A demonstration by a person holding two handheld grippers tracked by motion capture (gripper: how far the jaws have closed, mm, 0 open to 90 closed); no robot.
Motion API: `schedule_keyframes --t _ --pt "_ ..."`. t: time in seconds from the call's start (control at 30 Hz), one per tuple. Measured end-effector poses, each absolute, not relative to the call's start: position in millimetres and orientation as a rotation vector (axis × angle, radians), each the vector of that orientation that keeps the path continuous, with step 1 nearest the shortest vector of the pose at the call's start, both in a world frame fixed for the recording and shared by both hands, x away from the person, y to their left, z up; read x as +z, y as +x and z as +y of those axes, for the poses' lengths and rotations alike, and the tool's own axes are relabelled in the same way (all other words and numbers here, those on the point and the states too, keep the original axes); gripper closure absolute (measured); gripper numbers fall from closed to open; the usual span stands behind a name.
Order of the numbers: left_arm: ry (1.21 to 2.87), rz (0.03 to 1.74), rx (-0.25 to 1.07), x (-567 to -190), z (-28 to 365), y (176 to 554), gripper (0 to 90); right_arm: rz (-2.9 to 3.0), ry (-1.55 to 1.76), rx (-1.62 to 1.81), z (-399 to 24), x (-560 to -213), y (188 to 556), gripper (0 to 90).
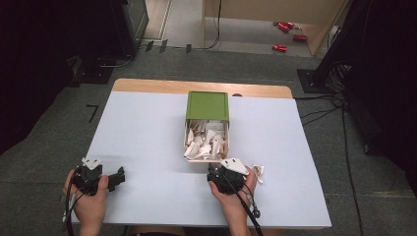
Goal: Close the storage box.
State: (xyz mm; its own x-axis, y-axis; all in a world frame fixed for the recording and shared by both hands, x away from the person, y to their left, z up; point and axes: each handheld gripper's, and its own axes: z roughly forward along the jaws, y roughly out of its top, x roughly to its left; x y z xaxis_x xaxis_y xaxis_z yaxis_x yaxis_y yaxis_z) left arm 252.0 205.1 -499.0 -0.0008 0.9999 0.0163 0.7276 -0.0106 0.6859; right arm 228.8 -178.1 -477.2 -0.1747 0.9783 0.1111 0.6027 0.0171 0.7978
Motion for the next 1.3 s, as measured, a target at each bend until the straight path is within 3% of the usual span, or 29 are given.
schedule_keyframes --t 1.3 --pt "1.790 1.779 0.722 -499 205 252 0.0 1.765 1.662 0.994 -177 -472 274 41.2"
